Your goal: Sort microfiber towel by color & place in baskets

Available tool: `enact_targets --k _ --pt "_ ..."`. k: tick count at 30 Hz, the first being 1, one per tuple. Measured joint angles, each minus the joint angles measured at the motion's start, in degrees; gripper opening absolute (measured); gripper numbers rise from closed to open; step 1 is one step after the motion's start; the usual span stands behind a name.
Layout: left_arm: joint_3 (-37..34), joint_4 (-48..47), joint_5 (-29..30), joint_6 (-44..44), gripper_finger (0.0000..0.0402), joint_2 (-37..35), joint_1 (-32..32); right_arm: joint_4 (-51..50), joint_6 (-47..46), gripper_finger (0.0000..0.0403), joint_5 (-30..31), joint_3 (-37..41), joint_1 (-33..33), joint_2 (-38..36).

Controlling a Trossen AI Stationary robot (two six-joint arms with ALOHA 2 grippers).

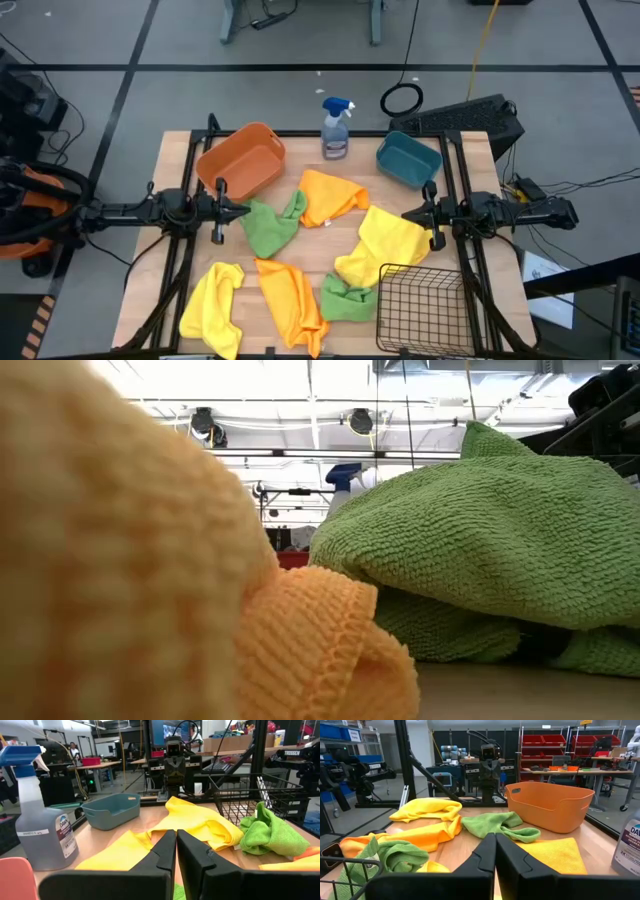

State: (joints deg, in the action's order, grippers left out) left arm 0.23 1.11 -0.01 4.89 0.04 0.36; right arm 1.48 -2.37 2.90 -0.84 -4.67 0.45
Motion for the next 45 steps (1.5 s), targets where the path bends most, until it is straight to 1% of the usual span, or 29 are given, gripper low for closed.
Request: enact_targets --k 30,35,37,39,43,45 --pt "0.0 0.02 0.02 0.0 0.0024 0.01 0.02 0.0 0.25 0.0 0.02 -0.01 0.0 -0.01" --pt "0.01 0.0 0.02 0.0 0.0024 0.01 0.02 0.24 8.02 0.0 0.26 0.0 0.09 0.0" --pt "0.0 0.0 0.02 0.0 0.0024 0.01 0.01 0.24 9.05 0.0 0.26 0.0 0.09 0.0" --pt "0.0 0.01 0.01 0.0 0.0024 0.01 0.02 0.26 8.42 0.0 0.26 0.0 0.09 -0.01" --pt "0.0 0.0 0.02 0.0 0.0024 0.02 0.0 0.35 3.89 0.0 0.27 0.0 0.09 -0.01" --pt "0.0 0.02 0.02 0.0 0.0024 0.0 0.0 0.68 3.83 0.0 0.39 0.05 0.09 -0.02"
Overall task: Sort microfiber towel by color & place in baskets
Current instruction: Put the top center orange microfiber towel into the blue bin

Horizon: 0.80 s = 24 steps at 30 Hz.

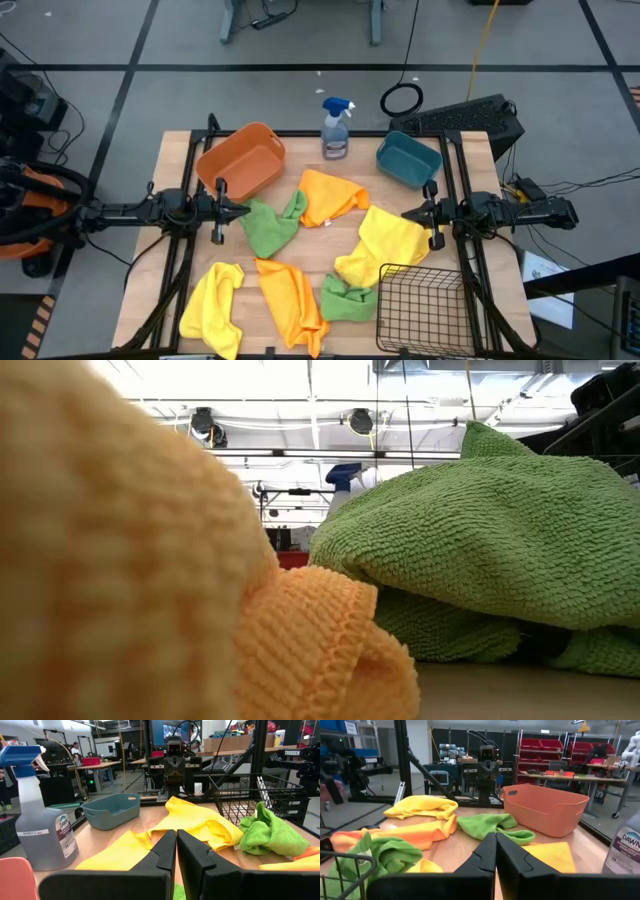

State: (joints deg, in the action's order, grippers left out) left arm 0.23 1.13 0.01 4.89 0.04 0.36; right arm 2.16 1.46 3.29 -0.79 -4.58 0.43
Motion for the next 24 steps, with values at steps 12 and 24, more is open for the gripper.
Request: enact_targets --k 12,24 --pt "0.0 0.0 0.0 0.0 0.0024 0.0 0.0 3.75 -3.61 0.0 -0.02 -1.39 0.0 0.08" --pt "0.01 0.68 0.0 0.0 0.0024 0.01 0.0 1.21 -5.5 0.0 1.4 -17.17 -0.04 13.11"
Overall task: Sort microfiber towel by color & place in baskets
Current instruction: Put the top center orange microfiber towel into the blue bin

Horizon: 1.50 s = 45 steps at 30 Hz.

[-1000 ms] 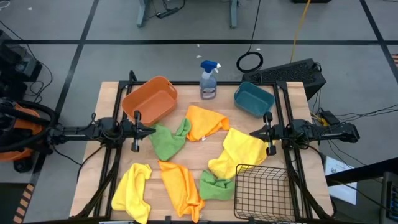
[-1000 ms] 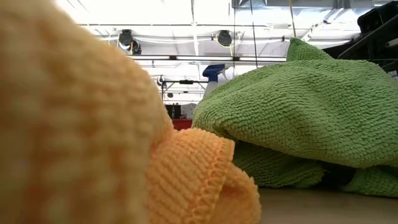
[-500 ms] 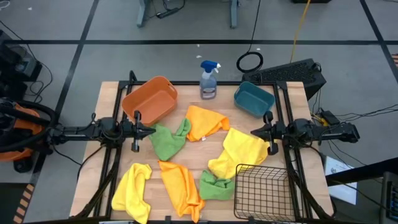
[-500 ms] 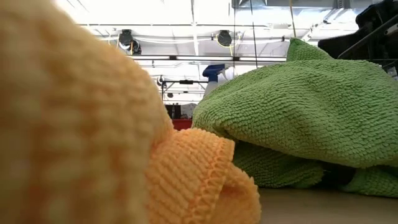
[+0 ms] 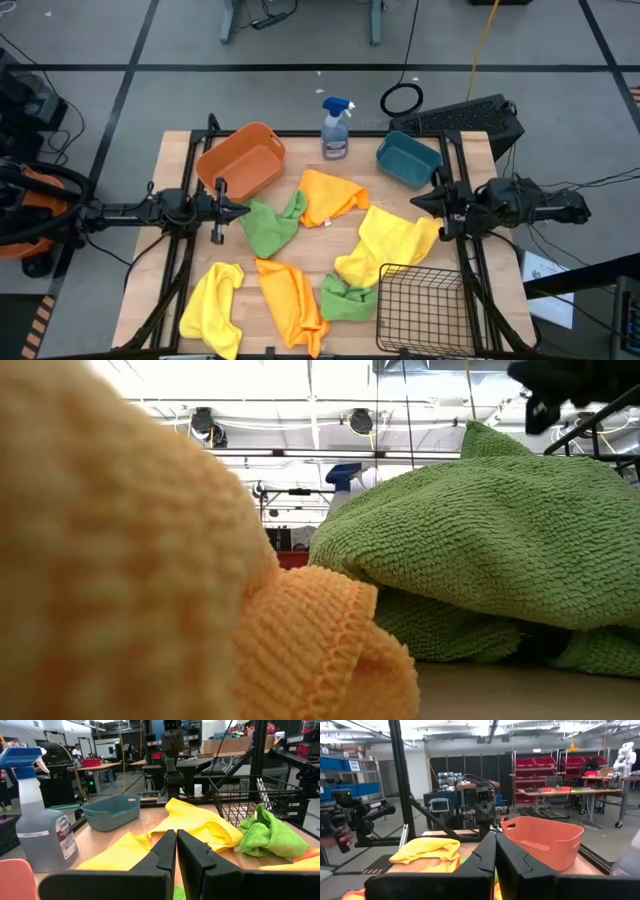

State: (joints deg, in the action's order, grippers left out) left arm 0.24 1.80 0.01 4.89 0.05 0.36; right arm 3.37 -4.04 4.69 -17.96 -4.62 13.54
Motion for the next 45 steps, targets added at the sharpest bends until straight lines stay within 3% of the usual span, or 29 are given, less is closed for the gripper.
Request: enact_targets --k 8,16,31,34,40,45 --pt "-0.01 0.15 1.13 0.02 0.0024 -0.01 0.0 -5.52 -0.62 0.0 -0.04 -18.27 0.0 19.39" --pt "0.0 0.32 4.34 0.03 0.0024 0.0 0.0 -8.83 -2.27 0.0 -0.18 -29.96 0.0 33.18" --pt "-0.01 0.5 5.1 -1.04 0.0024 0.03 0.0 -11.18 -0.88 0.0 -0.23 -31.08 0.0 44.84" --pt "0.71 0.63 10.7 -6.51 0.0024 0.13 0.0 -11.51 -0.52 0.0 -0.56 -31.06 -0.65 47.31" --pt "6.87 0.86 12.41 -8.69 0.0024 2.55 0.0 -11.44 3.07 0.0 -0.26 -31.05 -2.88 51.07" --pt "16.47 -0.03 11.26 -8.64 0.0024 9.34 0.0 -11.46 1.79 0.0 -0.02 -31.05 -3.35 53.82"
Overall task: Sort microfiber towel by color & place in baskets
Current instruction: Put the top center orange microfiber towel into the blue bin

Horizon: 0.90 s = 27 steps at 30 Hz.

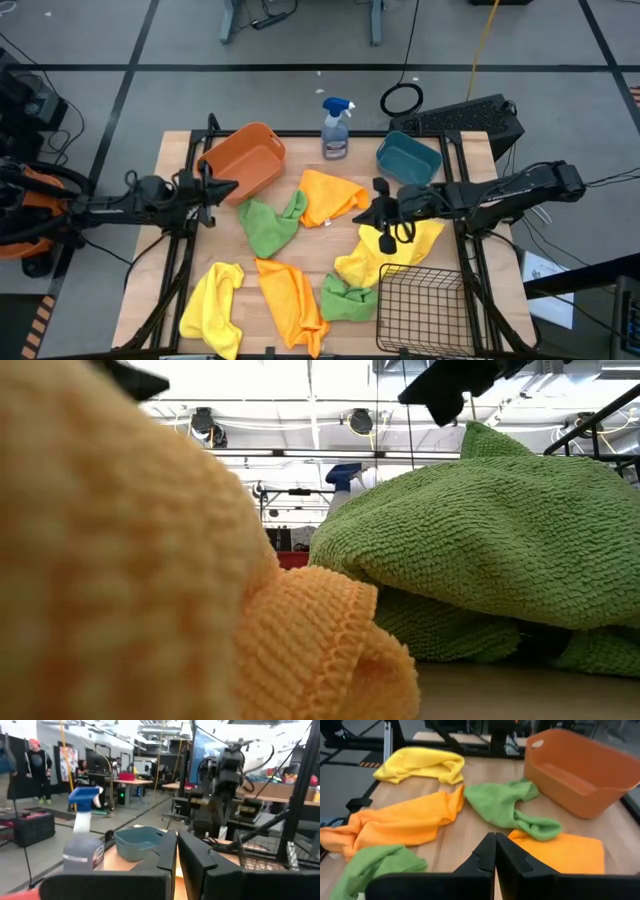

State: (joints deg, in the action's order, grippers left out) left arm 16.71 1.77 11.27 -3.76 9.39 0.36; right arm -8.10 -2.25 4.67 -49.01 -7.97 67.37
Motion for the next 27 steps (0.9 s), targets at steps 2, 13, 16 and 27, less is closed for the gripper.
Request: enact_targets --k 2,13,16,27 --pt "4.47 -2.16 -0.92 -0.42 0.0024 3.94 -0.19 0.09 -0.44 0.0 -0.02 0.0 -0.02 1.32" --pt "22.72 -8.6 -2.42 -0.43 0.0024 29.58 -7.13 -0.58 -4.62 0.0 0.0 0.04 -0.02 10.66" --pt "22.86 -9.5 -2.28 -3.61 0.0024 35.54 -9.16 -0.97 -7.27 0.0 -0.02 0.04 -0.02 13.42" --pt "21.03 -3.98 -2.05 -10.93 0.0024 51.23 -12.95 -7.98 -19.25 0.0 -0.39 0.07 -0.02 18.87"
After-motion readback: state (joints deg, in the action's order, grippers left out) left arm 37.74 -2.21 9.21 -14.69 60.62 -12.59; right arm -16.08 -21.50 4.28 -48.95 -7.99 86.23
